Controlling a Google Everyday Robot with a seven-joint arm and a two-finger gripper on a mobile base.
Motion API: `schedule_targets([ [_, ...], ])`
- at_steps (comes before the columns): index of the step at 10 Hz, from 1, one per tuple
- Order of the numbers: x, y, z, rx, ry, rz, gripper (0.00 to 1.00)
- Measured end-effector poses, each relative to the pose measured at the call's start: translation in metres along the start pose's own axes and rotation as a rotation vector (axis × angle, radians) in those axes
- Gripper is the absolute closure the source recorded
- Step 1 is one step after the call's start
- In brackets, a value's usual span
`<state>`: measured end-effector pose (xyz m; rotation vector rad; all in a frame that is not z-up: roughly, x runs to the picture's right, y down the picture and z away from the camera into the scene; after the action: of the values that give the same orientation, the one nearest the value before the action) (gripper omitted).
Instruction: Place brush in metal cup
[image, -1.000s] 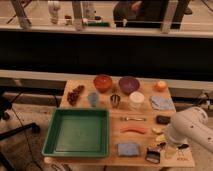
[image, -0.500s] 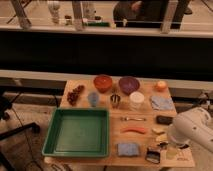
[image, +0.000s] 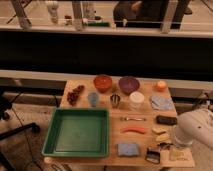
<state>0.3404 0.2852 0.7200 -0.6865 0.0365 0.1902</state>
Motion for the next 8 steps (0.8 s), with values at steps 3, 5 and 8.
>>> schedule_targets([
  [3, 0.009, 0.005, 0.004, 0.001, -0.03, 0.042, 0.2],
  [5, 0.01, 0.007, 0.007, 0.015, -0.051, 0.052, 0.2],
  [8, 0.005, 0.01, 0.012, 0.033, -0.075, 0.041, 0.2],
])
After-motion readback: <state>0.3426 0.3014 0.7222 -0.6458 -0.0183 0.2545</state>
